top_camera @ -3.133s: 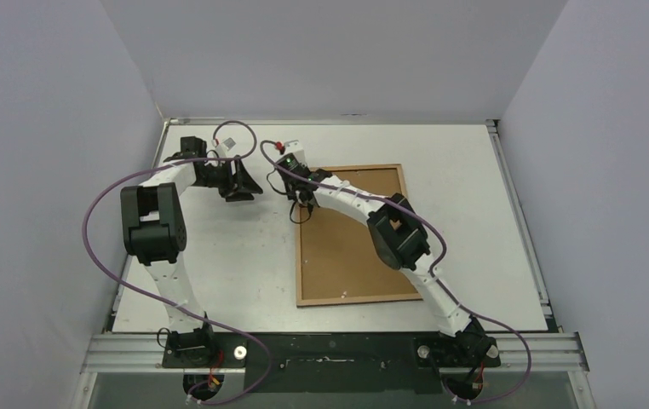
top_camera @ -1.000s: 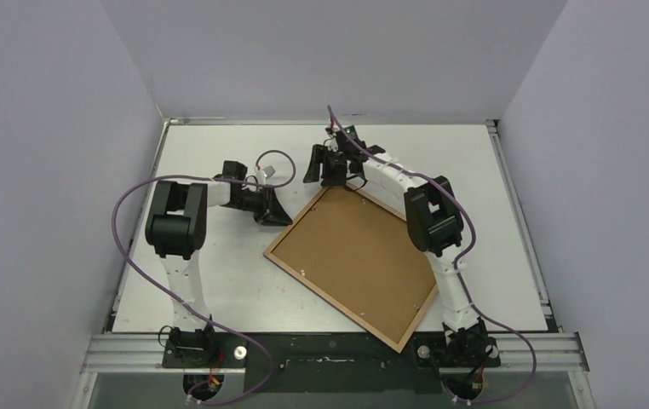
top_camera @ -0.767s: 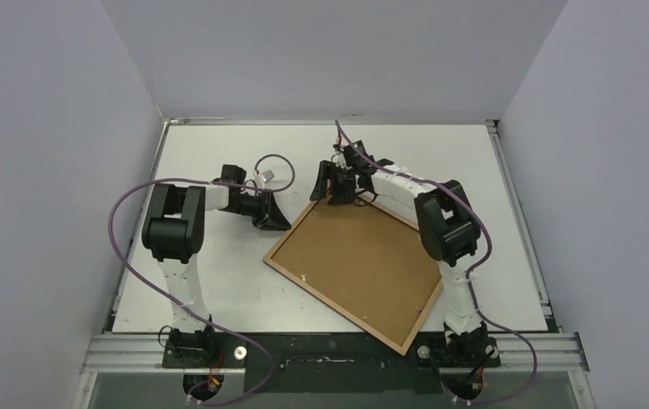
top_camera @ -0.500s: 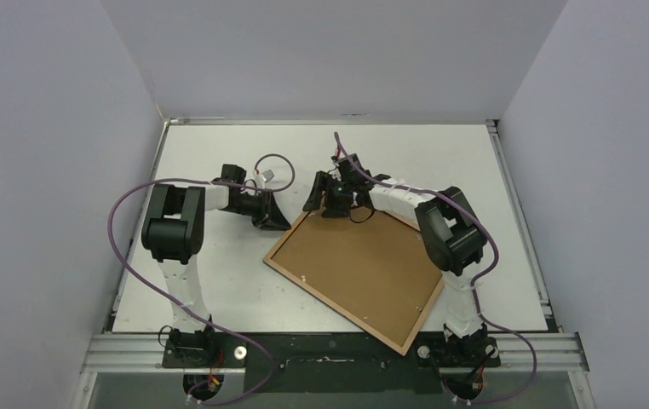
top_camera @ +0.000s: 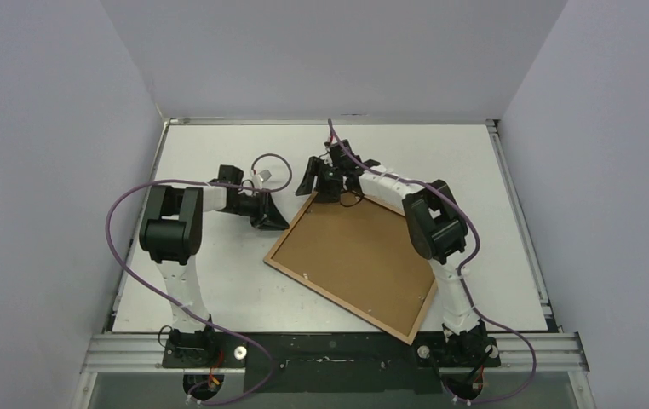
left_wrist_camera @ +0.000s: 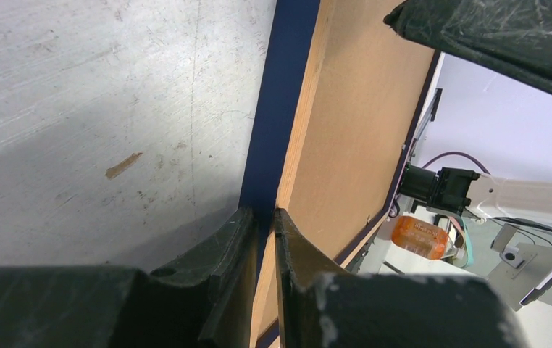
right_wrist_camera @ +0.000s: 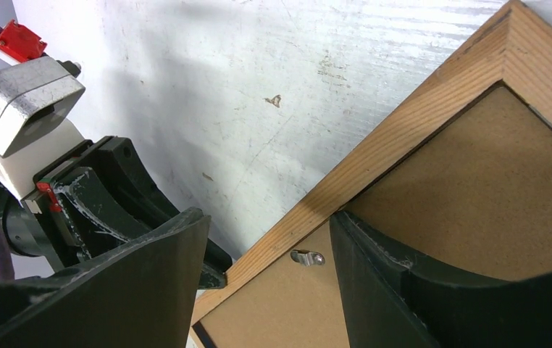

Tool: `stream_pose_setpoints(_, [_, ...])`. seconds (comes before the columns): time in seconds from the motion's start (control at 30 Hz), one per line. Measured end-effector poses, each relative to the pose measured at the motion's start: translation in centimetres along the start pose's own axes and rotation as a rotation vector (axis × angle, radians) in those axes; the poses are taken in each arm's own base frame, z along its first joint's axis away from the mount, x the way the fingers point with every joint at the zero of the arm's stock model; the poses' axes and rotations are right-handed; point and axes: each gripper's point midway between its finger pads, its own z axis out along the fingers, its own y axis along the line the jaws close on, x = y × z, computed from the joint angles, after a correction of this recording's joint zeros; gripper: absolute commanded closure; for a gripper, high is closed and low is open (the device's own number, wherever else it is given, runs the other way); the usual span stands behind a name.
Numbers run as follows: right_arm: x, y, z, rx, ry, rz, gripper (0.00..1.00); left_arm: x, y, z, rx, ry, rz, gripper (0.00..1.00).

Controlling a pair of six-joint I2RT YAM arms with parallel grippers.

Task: Put the photo into the frame
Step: Adjust the photo frame at the center of the board, then install the photo frame at the center of the board.

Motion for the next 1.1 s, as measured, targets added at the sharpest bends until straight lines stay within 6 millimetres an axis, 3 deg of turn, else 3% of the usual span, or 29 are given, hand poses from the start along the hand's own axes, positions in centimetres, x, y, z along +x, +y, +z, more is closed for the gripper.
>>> stream_pose_setpoints(0.3, [-0.6, 2.4, 2.2, -0.026, 0.056, -0.051, 0.4, 0.2, 0.2, -0.5, -0.004, -0.021, 0.006, 0.87])
stream_pose_setpoints(0.47, [-0.9, 4.1, 2.6, -0.059, 0.037, -0.098, 0.39, 1.6, 0.0, -0.2, 0.013, 0.004, -0.029, 0.87])
stream_pose_setpoints(0.53, [-0.5, 3.8, 2.3, -0.059, 0.03, -0.089, 0.38, 1.9, -0.1, -0.2, 0.017, 0.01, -0.039, 0.87])
stream_pose_setpoints(0.7, [2.9, 0.8, -0.1, -0.009, 0.041, 0.023, 0.4, 1.8, -0.2, -0.1, 0.015, 0.003, -0.056, 0.88])
stream_pose_setpoints(0.83, [3.6, 0.5, -1.3, -0.026, 0.011, 0.097, 0.41, 1.6, -0.3, -0.1, 0.012, -0.004, -0.069, 0.88])
stream_pose_setpoints(1.1, [3.8, 1.1, -0.9, -0.101, -0.03, 0.237, 0.42, 1.4, -0.3, 0.0, 0.018, -0.026, -0.085, 0.88])
